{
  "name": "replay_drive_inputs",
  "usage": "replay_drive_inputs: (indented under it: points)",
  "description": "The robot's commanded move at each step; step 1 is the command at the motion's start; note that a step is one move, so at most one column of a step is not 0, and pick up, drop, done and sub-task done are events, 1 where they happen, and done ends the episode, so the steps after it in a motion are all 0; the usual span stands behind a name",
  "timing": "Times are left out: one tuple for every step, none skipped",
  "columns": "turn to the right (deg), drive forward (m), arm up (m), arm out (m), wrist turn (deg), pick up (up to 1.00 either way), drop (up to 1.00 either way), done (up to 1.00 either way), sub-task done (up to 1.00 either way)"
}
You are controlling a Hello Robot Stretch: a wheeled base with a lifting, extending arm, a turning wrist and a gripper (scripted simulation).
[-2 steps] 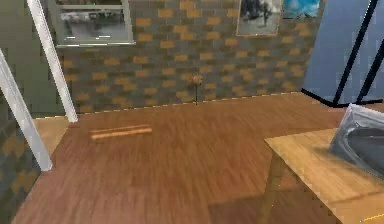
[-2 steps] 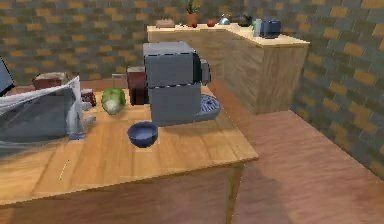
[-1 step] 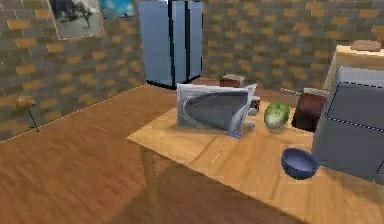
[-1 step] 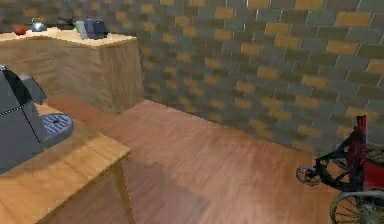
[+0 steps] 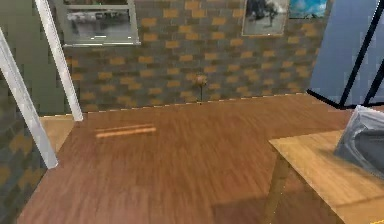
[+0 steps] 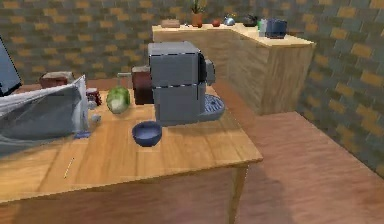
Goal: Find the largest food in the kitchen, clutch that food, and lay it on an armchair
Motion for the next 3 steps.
replay_drive_inputs:
  points:
    - [-9.0,0.00,0.00,0.00,0.0,0.00,0.00,0.00,0.00]
    - [0.0,1.00,0.00,0.00,0.0,0.00,0.00,0.00,0.00]
    - [-9.0,0.00,0.00,0.00,0.0,0.00,0.00,0.00,0.00]
